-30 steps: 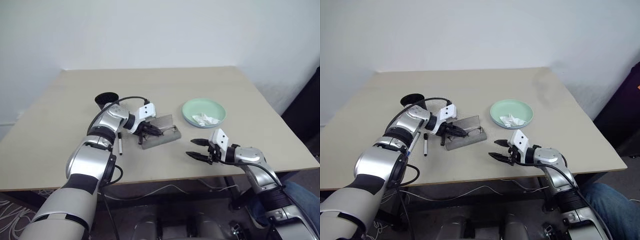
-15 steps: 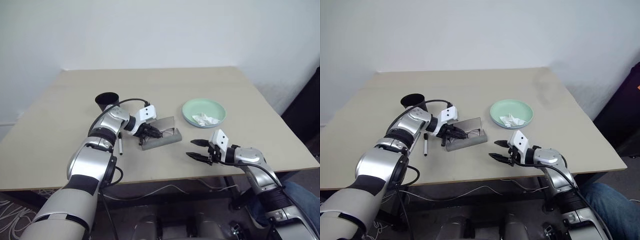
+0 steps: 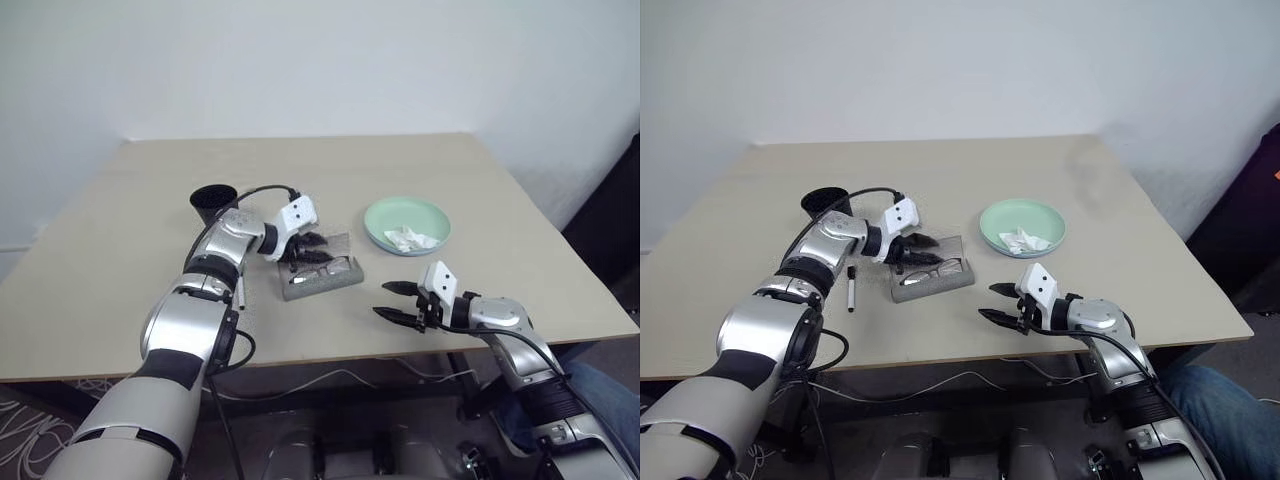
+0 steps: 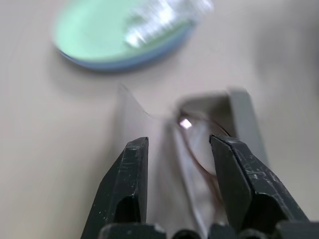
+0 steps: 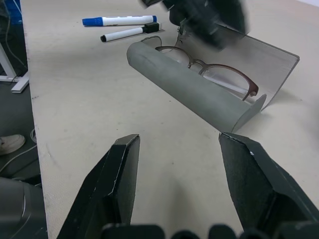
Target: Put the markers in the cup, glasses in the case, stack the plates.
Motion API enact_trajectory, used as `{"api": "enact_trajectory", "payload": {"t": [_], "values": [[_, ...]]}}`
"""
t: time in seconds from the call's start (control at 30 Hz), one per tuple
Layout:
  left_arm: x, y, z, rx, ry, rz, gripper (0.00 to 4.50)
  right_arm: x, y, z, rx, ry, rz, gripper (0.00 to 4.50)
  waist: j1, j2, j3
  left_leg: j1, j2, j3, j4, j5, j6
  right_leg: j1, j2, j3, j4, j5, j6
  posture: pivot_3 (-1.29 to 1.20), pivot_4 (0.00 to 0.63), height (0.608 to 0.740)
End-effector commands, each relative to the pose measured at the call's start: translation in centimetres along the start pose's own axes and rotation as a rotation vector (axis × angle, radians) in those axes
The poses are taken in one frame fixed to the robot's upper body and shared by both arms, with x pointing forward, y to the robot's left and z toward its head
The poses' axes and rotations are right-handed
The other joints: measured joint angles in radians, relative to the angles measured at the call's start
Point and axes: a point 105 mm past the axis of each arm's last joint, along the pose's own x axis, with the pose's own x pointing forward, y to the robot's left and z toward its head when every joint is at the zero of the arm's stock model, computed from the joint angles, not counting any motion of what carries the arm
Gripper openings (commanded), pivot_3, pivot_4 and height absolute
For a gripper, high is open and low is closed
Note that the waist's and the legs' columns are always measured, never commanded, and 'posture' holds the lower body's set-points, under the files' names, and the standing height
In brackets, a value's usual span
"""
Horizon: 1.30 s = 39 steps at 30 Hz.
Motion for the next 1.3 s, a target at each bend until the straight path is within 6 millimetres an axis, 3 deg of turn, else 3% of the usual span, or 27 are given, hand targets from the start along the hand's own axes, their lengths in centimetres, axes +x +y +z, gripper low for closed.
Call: {"api": "enact_trajectory", "payload": {"t": [0.03, 0.1, 0.13, 0.37, 0.63, 1.07, 1.3], "values": [[-0.9, 2.1, 2.6, 0.074, -0.057, 0.121, 0.79, 0.1, -0.4, 1.6, -0.058, -0.035, 0.005, 2.75, 0.000, 0.000, 0.000, 0.000, 0.000, 0.000, 0.000, 0.000, 0.000, 0.000, 0.000, 0.000, 0.000, 0.000, 0.000, 0.00, 0.000, 0.740], [-1.2, 2.8, 2.4, 0.099, -0.038, 0.177, 0.09, 0.0, -0.5, 2.0, -0.070, -0.042, 0.005, 2.75, 0.000, 0.000, 0.000, 0.000, -0.001, 0.000, 0.000, 0.000, 0.000, 0.000, 0.000, 0.000, 0.000, 0.000, 0.000, 0.00, 0.000, 0.740], [-1.3, 3.1, 2.3, 0.107, -0.026, 0.204, 0.04, -0.1, -0.6, 2.3, -0.078, -0.048, 0.003, 2.75, -0.001, 0.000, 0.000, 0.000, -0.001, 0.000, 0.000, 0.000, 0.000, 0.000, 0.000, 0.000, 0.000, 0.000, 0.000, 0.00, 0.000, 0.740], [-1.8, 4.0, 0.0, 0.186, 0.125, 0.304, 0.04, -1.3, -2.1, 5.1, -0.121, -0.115, -0.048, 2.75, 0.000, 0.000, 0.000, 0.000, -0.001, 0.000, 0.000, 0.000, 0.000, 0.000, 0.000, 0.000, 0.001, 0.001, 0.001, 0.00, 0.000, 0.740], [-1.3, 2.3, -3.5, 0.178, 0.243, 0.216, 0.04, -2.6, -2.9, 6.9, -0.174, -0.135, -0.082, 2.75, 0.001, 0.000, 0.000, 0.000, -0.001, 0.000, 0.000, 0.000, 0.000, 0.000, 0.000, 0.000, 0.000, 0.000, 0.000, 0.00, 0.000, 0.740], [-1.8, 0.1, -2.3, -0.016, 0.051, -0.010, 0.04, -2.8, -3.1, 6.7, -0.165, -0.131, -0.100, 2.75, 0.000, 0.000, 0.000, 0.000, -0.001, 0.000, 0.000, 0.000, 0.000, 0.000, 0.000, 0.000, 0.000, 0.000, 0.000, 0.00, 0.000, 0.740], [-1.9, -2.0, -4.1, -0.057, 0.038, -0.113, 0.04, -2.4, -3.1, 6.6, -0.156, -0.132, -0.093, 2.75, 0.000, 0.000, 0.000, 0.000, 0.000, 0.000, 0.000, 0.000, 0.000, 0.000, 0.000, 0.000, 0.000, 0.000, 0.000, 0.00, 0.000, 0.740]]}}
